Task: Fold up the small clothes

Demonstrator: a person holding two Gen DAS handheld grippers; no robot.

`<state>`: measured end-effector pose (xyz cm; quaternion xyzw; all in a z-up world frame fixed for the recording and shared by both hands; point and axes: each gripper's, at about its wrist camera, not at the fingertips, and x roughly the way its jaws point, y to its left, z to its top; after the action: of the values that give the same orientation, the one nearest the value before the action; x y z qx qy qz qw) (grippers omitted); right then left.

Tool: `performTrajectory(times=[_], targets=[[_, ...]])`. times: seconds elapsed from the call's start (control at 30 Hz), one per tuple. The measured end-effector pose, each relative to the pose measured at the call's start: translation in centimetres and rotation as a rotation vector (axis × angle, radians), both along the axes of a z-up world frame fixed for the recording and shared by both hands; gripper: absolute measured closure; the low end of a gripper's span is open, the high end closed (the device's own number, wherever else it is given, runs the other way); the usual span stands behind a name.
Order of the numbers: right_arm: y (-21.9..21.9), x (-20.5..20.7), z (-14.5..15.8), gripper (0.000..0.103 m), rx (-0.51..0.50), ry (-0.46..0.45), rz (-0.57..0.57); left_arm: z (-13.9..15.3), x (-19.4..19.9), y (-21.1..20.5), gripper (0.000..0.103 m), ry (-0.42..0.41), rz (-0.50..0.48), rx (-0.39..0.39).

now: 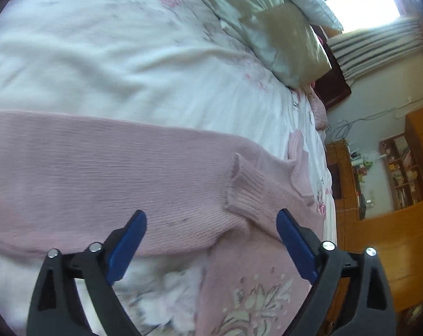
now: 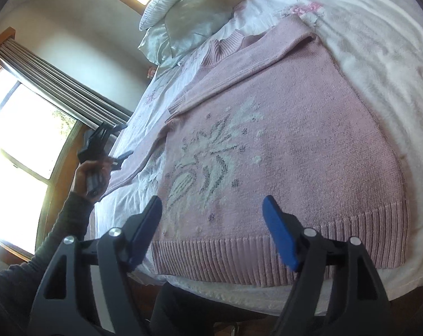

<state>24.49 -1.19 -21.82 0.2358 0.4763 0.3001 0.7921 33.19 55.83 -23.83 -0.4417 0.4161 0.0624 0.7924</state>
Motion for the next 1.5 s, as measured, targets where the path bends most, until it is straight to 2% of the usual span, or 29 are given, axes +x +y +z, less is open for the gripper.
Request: performTrajectory(times=[0.07,0.17,0.27,0.37,0.43,0.47,0.53,0.6,0.63,0.67,0.7,0.77,0.83,0.87,0.97,1.07,1.17,1.37,1.5], targets=[[0.8,-0.7,0.2,0.023,0.006,0.001,0.022,1.5,-4.9,4.3,0.004,0.025,0.076,0.042],[2.4,-1.3,0.3,0.023,0.015,0.022,0.057,4.0,-11.5,10.8,0.004,0.066,0.209,0.174],[4.1,-2.0,0.8,0.022,0.025,0.029,0.089,4.5,-15.6,16.5,0.004,0.129,0.332,0.260],[5.7,-2.4,1.3,0.021,0.028,0.043,0.104,1.7,-16.2,19.9,0.004,0.216,0.351,0.184],[6.7,-2.7,2.0,0.021,0.022,0.039,0.107,-0.2,-16.1,20.7,0.004,0.279,0.346,0.181],[7.0,-2.8,2.4,0.021,0.020,0.033,0.107,-0.8,-15.9,21.0,0.004,0.283,0.341,0.179],[7.4,-3.1,3.1,0.020,0.013,0.021,0.106,-1.6,-15.7,21.0,0.004,0.284,0.330,0.166],[7.5,-3.2,3.2,0.020,0.002,0.020,0.104,-1.5,-15.5,20.8,0.008,0.273,0.317,0.181],[7.6,-3.3,3.2,0.020,-0.002,0.026,0.103,-1.2,-15.5,20.5,0.021,0.291,0.318,0.195],[7.7,-3.3,3.0,0.020,-0.005,0.034,0.101,-1.1,-15.6,20.5,0.041,0.319,0.323,0.210],[7.7,-3.2,2.7,0.020,-0.004,0.041,0.101,-0.8,-15.8,20.6,0.046,0.315,0.321,0.209],[8.0,-3.4,2.5,0.020,0.003,0.048,0.103,-0.3,-16.2,21.0,0.076,0.291,0.310,0.190],[8.4,-3.6,2.5,0.020,0.006,0.046,0.113,0.3,-16.3,21.1,0.091,0.271,0.294,0.172],[8.6,-3.7,2.5,0.020,0.008,0.044,0.118,0.7,-16.3,21.0,0.095,0.261,0.287,0.171],[8.7,-3.8,2.9,0.020,0.017,0.031,0.127,1.8,-15.8,20.2,0.097,0.230,0.259,0.155],[8.2,-3.7,3.2,0.020,0.019,0.018,0.120,3.6,-14.8,19.1,0.097,0.141,0.248,0.111],[7.4,-3.4,3.3,0.020,-0.015,-0.008,0.115,6.5,-12.0,16.9,0.098,0.055,0.191,0.112],[5.9,-1.0,2.3,0.019,0.011,0.026,0.099,12.0,-2.7,8.8,0.098,-0.087,0.017,0.105],[4.8,1.2,2.0,0.019,0.014,0.025,0.069,13.5,4.8,0.7,0.098,-0.125,-0.143,0.117]])
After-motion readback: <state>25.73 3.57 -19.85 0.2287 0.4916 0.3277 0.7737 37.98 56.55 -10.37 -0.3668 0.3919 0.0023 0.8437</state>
